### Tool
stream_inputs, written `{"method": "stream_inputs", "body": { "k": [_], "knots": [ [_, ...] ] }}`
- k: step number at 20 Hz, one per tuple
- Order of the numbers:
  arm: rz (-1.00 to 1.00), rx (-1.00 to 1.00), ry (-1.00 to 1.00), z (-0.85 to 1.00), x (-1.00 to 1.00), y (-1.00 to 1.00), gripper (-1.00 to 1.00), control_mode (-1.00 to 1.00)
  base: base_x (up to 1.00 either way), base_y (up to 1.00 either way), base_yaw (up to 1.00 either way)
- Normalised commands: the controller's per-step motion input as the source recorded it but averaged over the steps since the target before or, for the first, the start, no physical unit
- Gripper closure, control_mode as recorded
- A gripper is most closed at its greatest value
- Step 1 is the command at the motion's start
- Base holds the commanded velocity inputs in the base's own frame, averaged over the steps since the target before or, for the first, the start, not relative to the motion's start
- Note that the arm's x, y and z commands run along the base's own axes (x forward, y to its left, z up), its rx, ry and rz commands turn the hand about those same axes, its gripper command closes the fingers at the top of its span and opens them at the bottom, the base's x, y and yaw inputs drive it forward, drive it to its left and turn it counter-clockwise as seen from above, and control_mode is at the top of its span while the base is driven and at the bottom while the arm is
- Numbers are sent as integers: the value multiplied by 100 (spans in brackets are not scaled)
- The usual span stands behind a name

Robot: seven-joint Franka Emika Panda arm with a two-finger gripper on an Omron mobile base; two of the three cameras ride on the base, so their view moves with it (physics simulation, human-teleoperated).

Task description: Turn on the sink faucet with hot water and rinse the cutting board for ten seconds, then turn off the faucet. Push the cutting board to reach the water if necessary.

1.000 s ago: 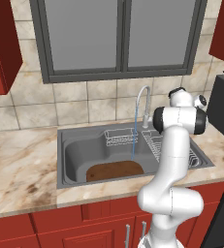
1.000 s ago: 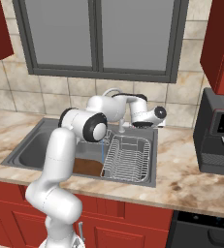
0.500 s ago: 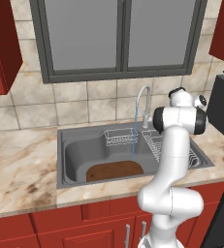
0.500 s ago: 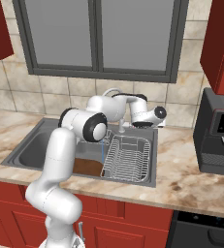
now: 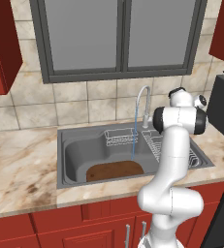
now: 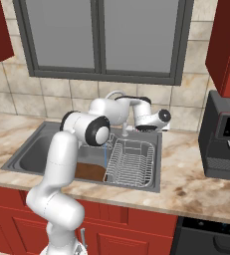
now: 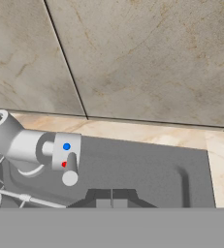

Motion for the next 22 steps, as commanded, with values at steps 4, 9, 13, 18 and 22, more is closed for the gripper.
{"method": "stream_inputs", "body": {
  "k": [4,9,13,18,22],
  "knots": [
    [0,0,0,0,0,0,100,-100,0,0,0],
    [0,0,0,0,0,0,100,-100,0,0,0],
    [0,0,0,0,0,0,100,-100,0,0,0],
    [0,0,0,0,0,0,100,-100,0,0,0],
    [0,0,0,0,0,0,100,-100,0,0,0]
  ]
}}
